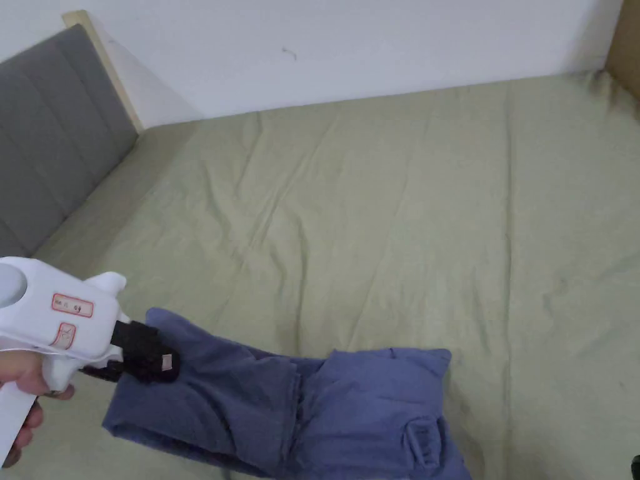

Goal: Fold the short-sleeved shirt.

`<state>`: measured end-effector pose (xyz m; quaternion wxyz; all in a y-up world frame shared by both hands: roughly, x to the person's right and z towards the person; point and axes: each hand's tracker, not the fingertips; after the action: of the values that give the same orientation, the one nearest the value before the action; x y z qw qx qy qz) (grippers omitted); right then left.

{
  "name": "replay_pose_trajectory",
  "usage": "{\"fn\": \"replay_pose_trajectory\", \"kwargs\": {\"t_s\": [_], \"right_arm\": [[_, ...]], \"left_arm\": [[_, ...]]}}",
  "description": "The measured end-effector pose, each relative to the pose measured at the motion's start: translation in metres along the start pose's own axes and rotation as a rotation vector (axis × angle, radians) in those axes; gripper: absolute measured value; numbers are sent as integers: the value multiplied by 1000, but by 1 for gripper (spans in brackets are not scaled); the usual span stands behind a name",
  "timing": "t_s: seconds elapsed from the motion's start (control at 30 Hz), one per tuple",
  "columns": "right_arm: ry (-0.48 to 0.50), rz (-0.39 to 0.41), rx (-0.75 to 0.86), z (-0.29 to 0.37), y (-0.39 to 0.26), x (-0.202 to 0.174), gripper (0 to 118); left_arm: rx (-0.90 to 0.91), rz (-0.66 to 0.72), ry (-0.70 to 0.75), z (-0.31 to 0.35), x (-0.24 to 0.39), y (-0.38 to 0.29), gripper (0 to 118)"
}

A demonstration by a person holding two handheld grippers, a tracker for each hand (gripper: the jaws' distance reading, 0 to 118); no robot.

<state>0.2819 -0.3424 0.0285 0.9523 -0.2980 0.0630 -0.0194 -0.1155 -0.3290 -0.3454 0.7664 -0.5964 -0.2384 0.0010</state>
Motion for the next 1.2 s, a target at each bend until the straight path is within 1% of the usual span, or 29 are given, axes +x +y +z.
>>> {"fn": "replay_pose_trajectory", "kwargs": {"t_s": [0.1,0.2,0.4,0.47,0.5,0.53,0.57,0.6,0.63,0.67,0.7,0.73,0.77,0.8,0.83,0.87,0.9,0.93,0.97,1.03,1.1,1.2], "right_arm": [[11,-4,3,2,-4,3,0],[20,-12,20,9,-8,6,0],[5,-37,44,29,-18,17,0],[-5,-53,50,35,-22,20,0],[-6,-57,52,37,-23,22,0],[-9,-61,53,39,-24,23,0],[-14,-63,54,41,-25,24,0],[-17,-64,56,43,-26,24,0],[-16,-66,59,45,-27,26,0],[-14,-69,61,47,-28,28,0],[-12,-73,62,49,-29,30,0],[-11,-74,62,50,-29,31,0],[-10,-77,64,50,-30,33,0],[-9,-79,65,50,-30,34,0],[-9,-83,67,49,-30,34,0],[-8,-87,69,47,-30,35,0],[-4,-91,70,46,-29,35,0],[-1,-94,72,43,-28,34,0],[2,-95,74,42,-28,33,0],[7,-87,73,40,-28,31,0],[6,-72,69,41,-27,27,0],[13,-70,62,43,-28,25,0]], "left_arm": [[16,-120,-25,3,54,4,9],[-18,-209,-32,-16,107,9,9],[-97,-267,-15,-87,175,11,9],[-148,-254,-38,-115,191,8,11],[-159,-249,-51,-128,195,7,16],[-167,-235,-71,-141,200,5,36],[-177,-208,-90,-163,200,10,54],[-170,-165,-106,-170,203,10,72],[-149,-122,-117,-172,207,8,93],[-144,-109,-165,-168,211,7,101],[-129,-128,-229,-158,217,9,100],[-109,-158,-264,-147,219,8,99],[-60,-206,-269,-130,219,3,100],[-7,-225,-244,-120,217,-1,99],[51,-241,-219,-107,215,-7,95],[79,-246,-166,-101,211,-12,84],[86,-252,-110,-102,209,-15,63],[84,-272,-53,-105,207,-20,28],[78,-303,-1,-105,204,-25,14],[34,-314,49,-138,210,-34,14],[-26,-299,31,-162,220,-43,14],[-61,-304,22,-200,234,-54,14]]}}
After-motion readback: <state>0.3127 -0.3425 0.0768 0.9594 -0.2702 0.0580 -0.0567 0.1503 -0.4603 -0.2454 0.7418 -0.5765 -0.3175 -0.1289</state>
